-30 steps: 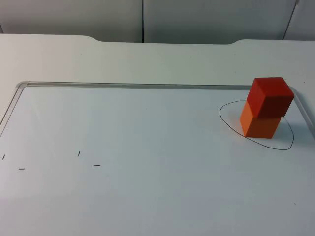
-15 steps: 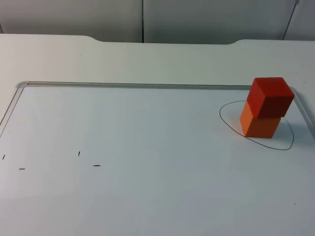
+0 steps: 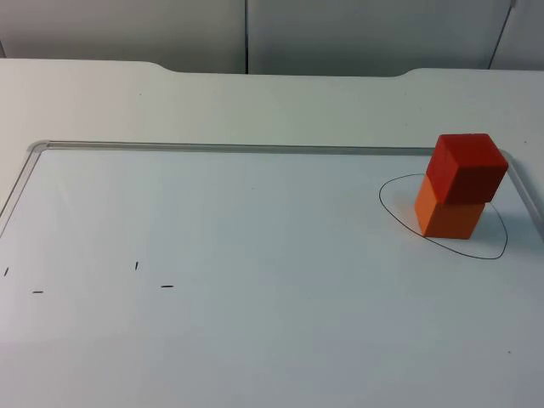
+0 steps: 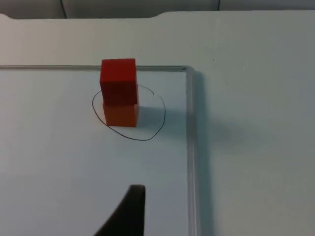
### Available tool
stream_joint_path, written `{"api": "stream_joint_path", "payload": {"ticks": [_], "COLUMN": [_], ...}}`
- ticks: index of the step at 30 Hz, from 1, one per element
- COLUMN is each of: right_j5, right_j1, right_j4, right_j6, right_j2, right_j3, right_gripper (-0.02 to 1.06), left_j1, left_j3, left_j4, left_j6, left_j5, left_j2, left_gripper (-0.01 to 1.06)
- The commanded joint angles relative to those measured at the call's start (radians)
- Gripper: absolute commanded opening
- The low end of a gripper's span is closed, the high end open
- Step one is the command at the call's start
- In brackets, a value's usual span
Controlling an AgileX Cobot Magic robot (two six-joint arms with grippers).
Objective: Pick up one cube with the left hand and another cube with the right hand. First place the cube in the right hand at the target position, then stack the cube in the left hand on top.
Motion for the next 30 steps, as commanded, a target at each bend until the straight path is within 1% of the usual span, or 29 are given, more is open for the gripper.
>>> {"api": "stream_joint_path", "payload": {"ticks": [1,24,26,28,29,30], "right_j5": [-0.012,-0.012,-0.012,-0.012,-0.012,-0.012], "right_j1": [-0.018,-0.018,-0.018,-0.018,-0.018,-0.018], "right_j4": [-0.001,-0.001,-0.001,-0.001,-0.001,-0.001], "right_j6": [0.002,0.002,0.002,0.002,0.002,0.002], "right_j2": [-0.004,-0.004,-0.004,-0.004,-0.004,-0.004], "right_j3": [0.007,0.007,0.007,0.007,0.007,0.007], "right_gripper": [1.05,1.05,1.05,1.05,1.05,1.05], "left_j1": [0.001,0.001,0.014,0.048,0.048,0.072], "left_j3": [0.002,0.002,0.002,0.002,0.002,0.002], "left_j4": [-0.008,-0.008,-0.005,-0.005,-0.005,-0.005], "left_j6": [0.0,0.0,0.0,0.0,0.0,0.0], "left_j5": [-0.014,-0.014,-0.014,-0.014,-0.014,-0.014], "left_j2": [-0.005,-0.005,-0.005,-0.005,-0.005,-0.005], "left_gripper": [1.05,1.05,1.05,1.05,1.05,1.05]}}
